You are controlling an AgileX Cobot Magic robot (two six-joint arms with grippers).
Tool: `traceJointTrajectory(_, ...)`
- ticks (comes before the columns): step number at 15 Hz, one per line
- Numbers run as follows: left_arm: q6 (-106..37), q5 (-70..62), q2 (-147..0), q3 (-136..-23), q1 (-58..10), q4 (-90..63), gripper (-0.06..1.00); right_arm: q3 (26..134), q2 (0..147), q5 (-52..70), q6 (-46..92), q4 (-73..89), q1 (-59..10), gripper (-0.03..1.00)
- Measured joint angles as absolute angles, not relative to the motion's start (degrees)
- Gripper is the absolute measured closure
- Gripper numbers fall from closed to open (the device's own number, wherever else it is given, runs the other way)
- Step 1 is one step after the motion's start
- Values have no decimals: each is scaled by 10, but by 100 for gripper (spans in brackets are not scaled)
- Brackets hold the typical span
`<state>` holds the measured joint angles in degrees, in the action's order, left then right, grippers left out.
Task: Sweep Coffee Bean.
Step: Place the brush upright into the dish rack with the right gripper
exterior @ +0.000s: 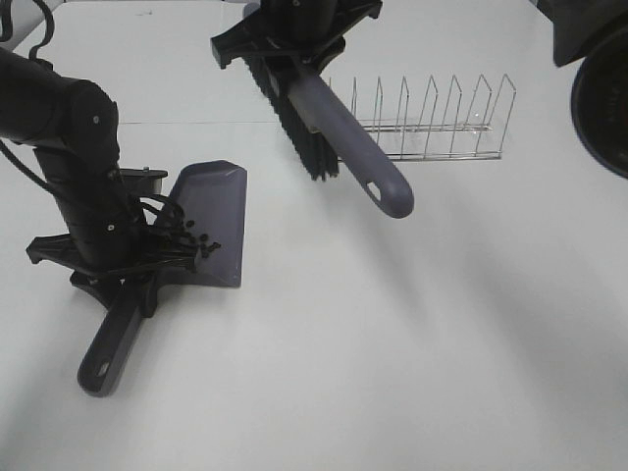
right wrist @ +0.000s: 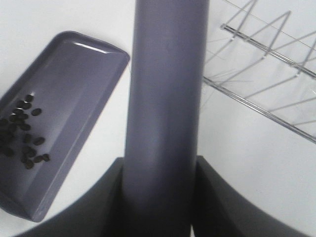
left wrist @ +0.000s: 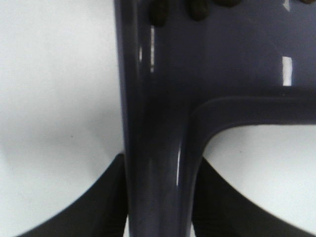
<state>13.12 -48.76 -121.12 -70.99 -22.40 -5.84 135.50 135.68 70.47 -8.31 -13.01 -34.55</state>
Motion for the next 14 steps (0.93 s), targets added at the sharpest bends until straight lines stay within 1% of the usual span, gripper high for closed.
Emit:
traceJointTrajectory(4, 131, -489, -1211, -710, -224, -58, 62, 1270, 1340, 705, -80, -139, -317, 68)
traceJointTrajectory(8, 131, -489, -1211, -710, -224, -58, 62, 1214, 1309, 705, -78, -143, -294, 68)
traceJointTrajectory(10, 131, -489, -1212, -710, -224, -58, 62, 1169, 1255, 705, -77, -144, -244, 68)
traceJointTrajectory(11, 131, -489, -1212, -710, -224, -58, 62, 1160, 1246, 705, -77, -144, -233, 68)
traceJointTrajectory(12, 131, -489, -1212, -710, -224, -58, 62, 1121, 1212, 704, -77, -146, -193, 68)
traceJointTrajectory(14, 131, -489, -1212, -710, -224, -58, 62, 1068, 1178, 704, -77, -146, -146, 68)
